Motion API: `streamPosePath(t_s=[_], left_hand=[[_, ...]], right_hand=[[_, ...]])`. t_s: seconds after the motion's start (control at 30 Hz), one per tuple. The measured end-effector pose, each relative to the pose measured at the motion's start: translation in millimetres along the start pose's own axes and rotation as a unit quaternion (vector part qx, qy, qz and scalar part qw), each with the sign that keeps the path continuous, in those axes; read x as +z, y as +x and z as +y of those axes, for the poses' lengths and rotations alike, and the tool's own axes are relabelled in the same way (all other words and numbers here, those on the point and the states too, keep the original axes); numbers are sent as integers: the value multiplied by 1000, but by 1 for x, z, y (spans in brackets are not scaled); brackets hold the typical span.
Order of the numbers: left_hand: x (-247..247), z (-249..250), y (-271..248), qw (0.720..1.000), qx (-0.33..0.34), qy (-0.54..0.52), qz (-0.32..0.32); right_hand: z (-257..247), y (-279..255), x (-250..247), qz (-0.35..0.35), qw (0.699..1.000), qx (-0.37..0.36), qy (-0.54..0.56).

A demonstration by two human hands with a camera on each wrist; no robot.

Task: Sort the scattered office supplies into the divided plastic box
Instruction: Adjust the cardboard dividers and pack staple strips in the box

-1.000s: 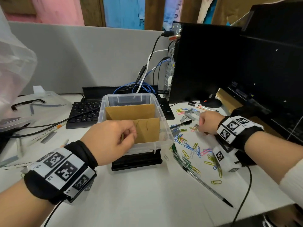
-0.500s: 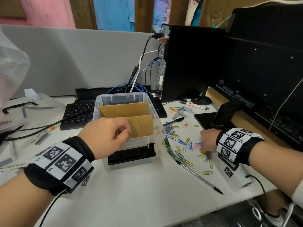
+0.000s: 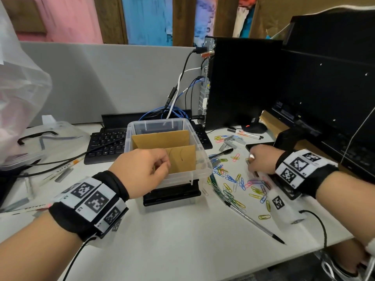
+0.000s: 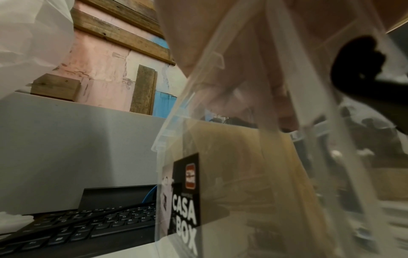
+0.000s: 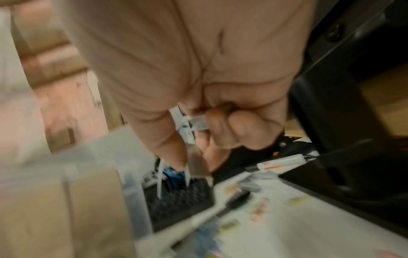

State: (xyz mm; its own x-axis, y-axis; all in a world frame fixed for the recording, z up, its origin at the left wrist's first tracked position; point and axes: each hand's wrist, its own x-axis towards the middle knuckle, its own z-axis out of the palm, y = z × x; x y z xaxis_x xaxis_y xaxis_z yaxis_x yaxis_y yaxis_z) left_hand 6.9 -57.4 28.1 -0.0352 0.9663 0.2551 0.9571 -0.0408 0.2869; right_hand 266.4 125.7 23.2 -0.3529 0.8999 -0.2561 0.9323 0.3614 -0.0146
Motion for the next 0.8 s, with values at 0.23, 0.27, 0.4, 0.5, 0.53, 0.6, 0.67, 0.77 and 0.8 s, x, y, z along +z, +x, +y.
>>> streamPosePath(t_s=[0.23, 0.27, 0.4, 0.5, 0.53, 0.6, 0.67, 0.77, 0.8], left_hand=[[-2, -3, 4, 999, 1, -26, -32], [-2, -3, 5, 999, -2, -34, -31], [-2, 0, 5, 991, -2, -130, 26], [-5, 4, 9, 965, -26, -258, 41], [-7, 5, 11, 949, -43, -310, 37], [-9, 8, 14, 915, -83, -395, 27], [-11, 7, 15, 891, -115, -438, 21], [-11, 2, 17, 877, -129, -463, 10], [-11, 1, 17, 876, -129, -466, 5]], right_hand=[[-37, -32, -45, 105, 864, -189, 454], [-47, -34, -44, 94, 850, -210, 474], [-87, -37, -36, 38, 818, -271, 506], [-112, -31, -28, 0, 807, -287, 516], [-119, -29, -24, -11, 806, -289, 516], [-132, -23, -18, -18, 808, -291, 511], [-139, -20, -13, -15, 808, -287, 514], [-140, -19, -10, -8, 799, -284, 529], [-140, -19, -9, -8, 795, -289, 533]])
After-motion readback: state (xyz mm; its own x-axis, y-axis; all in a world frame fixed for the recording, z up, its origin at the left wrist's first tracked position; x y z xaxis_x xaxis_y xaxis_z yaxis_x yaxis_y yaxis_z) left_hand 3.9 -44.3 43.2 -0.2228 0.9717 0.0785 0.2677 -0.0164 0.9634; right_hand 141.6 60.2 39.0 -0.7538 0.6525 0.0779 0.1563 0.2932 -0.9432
